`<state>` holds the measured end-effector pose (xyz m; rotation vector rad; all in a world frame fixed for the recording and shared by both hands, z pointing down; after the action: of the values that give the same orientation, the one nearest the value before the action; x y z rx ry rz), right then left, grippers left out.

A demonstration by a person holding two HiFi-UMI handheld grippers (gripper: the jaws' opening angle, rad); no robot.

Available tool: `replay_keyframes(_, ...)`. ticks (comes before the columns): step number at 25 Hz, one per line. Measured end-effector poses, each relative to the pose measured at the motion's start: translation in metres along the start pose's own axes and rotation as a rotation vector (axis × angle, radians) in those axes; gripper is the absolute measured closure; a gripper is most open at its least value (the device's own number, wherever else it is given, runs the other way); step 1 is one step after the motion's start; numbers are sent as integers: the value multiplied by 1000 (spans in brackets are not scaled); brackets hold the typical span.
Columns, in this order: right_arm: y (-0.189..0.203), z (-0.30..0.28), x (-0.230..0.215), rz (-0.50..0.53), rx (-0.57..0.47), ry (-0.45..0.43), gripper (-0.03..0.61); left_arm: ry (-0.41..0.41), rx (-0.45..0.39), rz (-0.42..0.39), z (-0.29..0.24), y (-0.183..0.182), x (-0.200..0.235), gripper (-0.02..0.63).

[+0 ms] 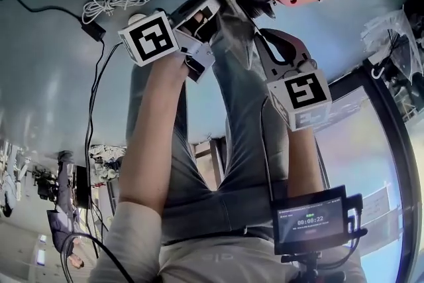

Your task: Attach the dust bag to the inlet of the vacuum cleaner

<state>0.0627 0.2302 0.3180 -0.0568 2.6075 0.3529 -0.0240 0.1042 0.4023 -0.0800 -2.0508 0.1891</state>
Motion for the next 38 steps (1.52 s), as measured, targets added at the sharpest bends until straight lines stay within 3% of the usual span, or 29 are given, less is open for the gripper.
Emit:
replay_keyframes(3,5,33,4,-147,-69,-60,563,-34,-17,-11,32,-3,-7,611)
replay_keyframes(7,-34,78,21,-262,-326,-198,563,-26,-64,-152,76,-14,-46,611)
replay_keyframes(11,-93,104,43,-381,-687,-428,564,138,-16,-312,97,-9,-117,611)
replay_keyframes(14,-126,118,72,-384,-815,-550,563,276,21,-436,117,1,-177,611)
replay_keyframes(16,-145,135,99,-339,-841,-571,564,305,11,-512,137,-1,-216,611)
replay_keyframes(20,-170,175,137,-136,-824,-530,564,237,-41,-790,176,-2,-269,611)
replay_keyframes(22,-170,185,147,-14,-825,-518,565,215,-66,-865,186,5,-279,612)
replay_keyframes(25,-175,223,166,120,-898,-563,565,267,-75,-966,207,14,-322,623)
replay_keyframes(29,-203,295,203,305,-894,-519,565,241,-49,-1279,239,21,-406,623)
replay_keyframes(32,-209,350,233,378,-961,-479,565,274,-73,-1330,264,38,-461,623)
replay_keyframes(35,-226,402,262,417,-1067,-455,565,301,-180,-1339,293,44,-517,623)
replay_keyframes(38,-260,444,291,518,-1115,-362,565,280,-289,-1405,320,35,-570,623)
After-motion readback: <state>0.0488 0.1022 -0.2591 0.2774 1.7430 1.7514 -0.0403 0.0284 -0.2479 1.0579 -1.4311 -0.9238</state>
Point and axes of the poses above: the fingertips, and each gripper's own axes: z backward along the fingers, x to its left, y out of its underside, the point moved 6 cm from there along z, backward along the fingers, and after that the axes turned 11 degrees about -y, right-handed, at the moved point
